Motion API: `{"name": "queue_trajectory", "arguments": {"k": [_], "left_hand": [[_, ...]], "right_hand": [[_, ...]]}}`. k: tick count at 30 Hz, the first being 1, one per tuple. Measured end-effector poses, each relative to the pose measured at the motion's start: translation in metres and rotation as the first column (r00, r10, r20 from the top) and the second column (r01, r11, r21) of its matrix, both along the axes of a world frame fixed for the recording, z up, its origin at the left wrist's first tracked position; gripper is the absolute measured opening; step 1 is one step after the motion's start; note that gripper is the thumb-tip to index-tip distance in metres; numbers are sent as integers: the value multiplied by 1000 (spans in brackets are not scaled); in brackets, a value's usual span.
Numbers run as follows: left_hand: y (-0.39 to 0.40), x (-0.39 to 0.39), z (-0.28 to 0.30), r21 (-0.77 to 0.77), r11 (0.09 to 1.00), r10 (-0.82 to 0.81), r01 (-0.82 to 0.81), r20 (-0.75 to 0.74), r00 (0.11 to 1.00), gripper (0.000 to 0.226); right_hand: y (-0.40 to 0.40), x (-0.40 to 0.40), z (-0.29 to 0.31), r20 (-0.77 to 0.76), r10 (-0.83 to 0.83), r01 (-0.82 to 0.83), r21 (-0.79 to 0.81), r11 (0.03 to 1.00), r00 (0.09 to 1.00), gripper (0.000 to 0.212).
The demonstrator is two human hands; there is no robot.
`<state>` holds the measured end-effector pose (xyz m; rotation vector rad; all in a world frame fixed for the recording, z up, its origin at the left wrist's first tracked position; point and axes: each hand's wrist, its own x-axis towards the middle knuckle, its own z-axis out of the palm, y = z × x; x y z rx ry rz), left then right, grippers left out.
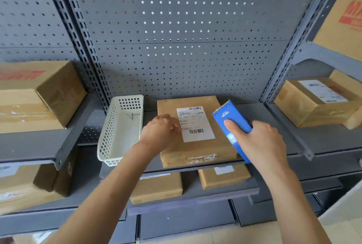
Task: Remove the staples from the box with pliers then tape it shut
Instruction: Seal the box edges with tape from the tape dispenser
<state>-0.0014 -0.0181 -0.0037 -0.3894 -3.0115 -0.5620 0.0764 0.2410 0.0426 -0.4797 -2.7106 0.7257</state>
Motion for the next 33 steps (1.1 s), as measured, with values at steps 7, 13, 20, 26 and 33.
{"name": "queue_trajectory", "arguments": {"k": [7, 13, 20, 26, 33], "left_hand": [[15, 0, -3, -107, 988, 106, -113, -70, 992, 23], [24, 6, -4, -166, 960, 208, -225, -112, 972, 23], [35, 15, -2, -144, 940, 286, -309, -159, 945, 25], [42, 23, -7, -133, 937, 295, -324, -199, 935, 29], [40, 23, -15, -109, 943, 287, -314, -209, 935, 33]], "right_hand": [[46, -42, 7, -6, 64, -62, 110, 992, 998, 66], [87, -89, -1, 26, 156, -158, 185, 970, 987, 67], [118, -144, -25, 121, 217, -239, 218, 946, 969, 61], [124, -174, -54, 201, 256, -306, 281, 910, 946, 55], [124, -186, -75, 341, 262, -386, 376, 842, 903, 63]]}}
